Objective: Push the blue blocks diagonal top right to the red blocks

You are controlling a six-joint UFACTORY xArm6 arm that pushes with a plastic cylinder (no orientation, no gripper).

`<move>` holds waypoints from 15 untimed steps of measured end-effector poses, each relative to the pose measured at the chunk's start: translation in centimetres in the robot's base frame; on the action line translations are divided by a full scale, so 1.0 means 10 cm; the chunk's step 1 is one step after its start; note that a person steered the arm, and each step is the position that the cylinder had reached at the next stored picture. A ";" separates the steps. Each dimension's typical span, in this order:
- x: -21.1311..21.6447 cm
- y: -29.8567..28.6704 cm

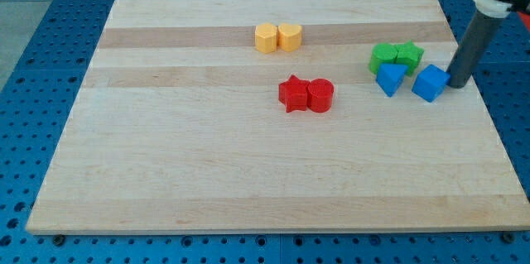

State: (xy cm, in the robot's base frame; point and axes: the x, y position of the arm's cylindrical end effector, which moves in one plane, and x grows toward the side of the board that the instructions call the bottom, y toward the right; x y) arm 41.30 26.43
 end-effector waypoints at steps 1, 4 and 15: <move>0.02 -0.11; 0.26 0.08; 0.17 -0.61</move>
State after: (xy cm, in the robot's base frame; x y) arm 43.03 20.29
